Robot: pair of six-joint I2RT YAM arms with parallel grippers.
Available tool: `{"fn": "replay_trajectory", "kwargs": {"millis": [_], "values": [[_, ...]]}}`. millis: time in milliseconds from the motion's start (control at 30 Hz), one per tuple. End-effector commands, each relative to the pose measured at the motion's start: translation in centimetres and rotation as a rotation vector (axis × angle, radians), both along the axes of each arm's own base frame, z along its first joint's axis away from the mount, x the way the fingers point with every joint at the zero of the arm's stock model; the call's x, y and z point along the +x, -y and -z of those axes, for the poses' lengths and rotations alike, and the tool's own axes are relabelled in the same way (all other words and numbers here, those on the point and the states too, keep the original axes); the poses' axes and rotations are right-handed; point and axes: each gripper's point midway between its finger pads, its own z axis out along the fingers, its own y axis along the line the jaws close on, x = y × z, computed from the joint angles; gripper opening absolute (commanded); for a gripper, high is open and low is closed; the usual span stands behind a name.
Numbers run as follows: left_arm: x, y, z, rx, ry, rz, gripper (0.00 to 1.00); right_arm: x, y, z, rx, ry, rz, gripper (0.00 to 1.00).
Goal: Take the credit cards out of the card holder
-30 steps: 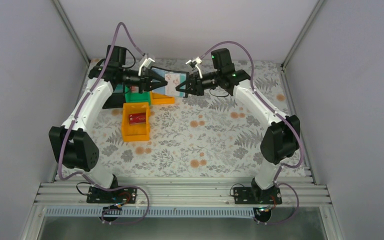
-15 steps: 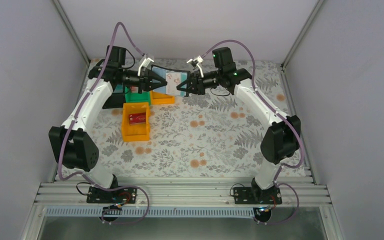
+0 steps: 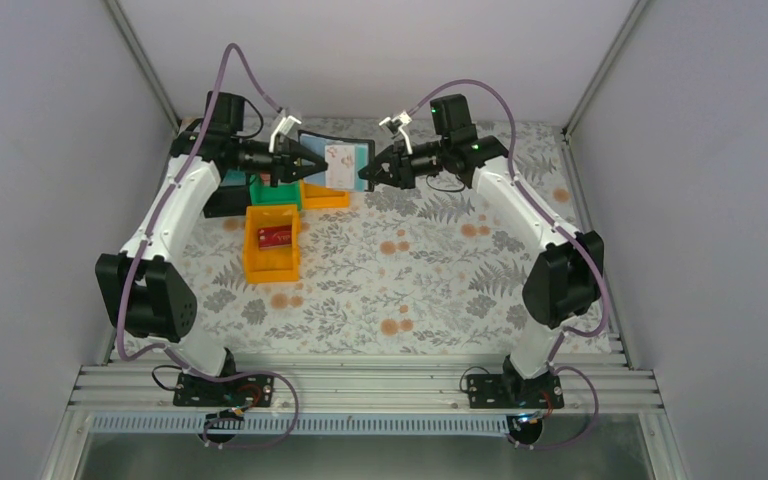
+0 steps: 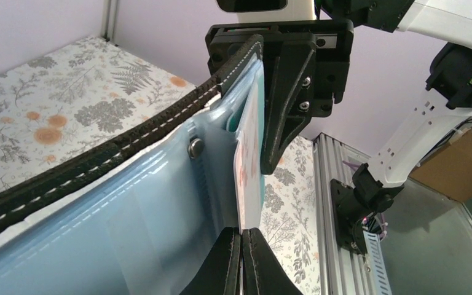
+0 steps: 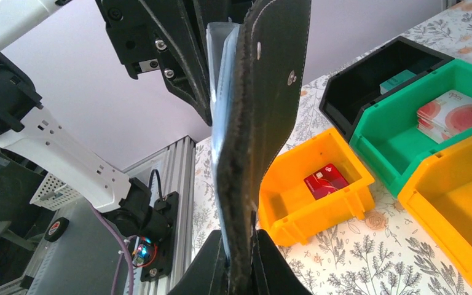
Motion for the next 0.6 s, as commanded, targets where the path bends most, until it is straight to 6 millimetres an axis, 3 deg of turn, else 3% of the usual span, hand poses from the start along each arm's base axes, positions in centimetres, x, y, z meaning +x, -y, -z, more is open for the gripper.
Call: {"fn": "replay_trajectory", "kwargs": {"millis": [0, 267, 333, 367, 467, 567], "values": [[-0.8, -0.5, -1.3, -0.008, 0.079, 0.029, 0.02, -0.9, 0.9, -2.1, 0.017, 0.066, 0.004, 0.04], [-1.4, 0.4, -0.6, -0.006, 0.074, 0.065, 0.04, -1.5, 0.7, -3.4, 0.055, 0.061, -0.054, 0.04], [-1.3, 0.5, -0.8, -0.014, 0.067, 0.069, 0.31, -1.7, 0.6, -3.9, 0.067, 0.074, -0.065, 0.04], [-1.2, 0.5, -0.8, -0.018, 0.062, 0.068, 0.4, -1.8, 0.6, -4.0, 0.071, 0.075, -0.07, 0.04], [-0.9, 0.6, -1.2, -0.038, 0.054, 0.071, 0.43, -1.9, 0.5, -3.9, 0.074, 0.068, -0.084, 0.04], [-0.7, 0.9, -1.4, -0.048, 0.05, 0.076, 0.39, -2.2, 0.3, -3.9, 0.078, 0.068, -0.095, 0.04]]}}
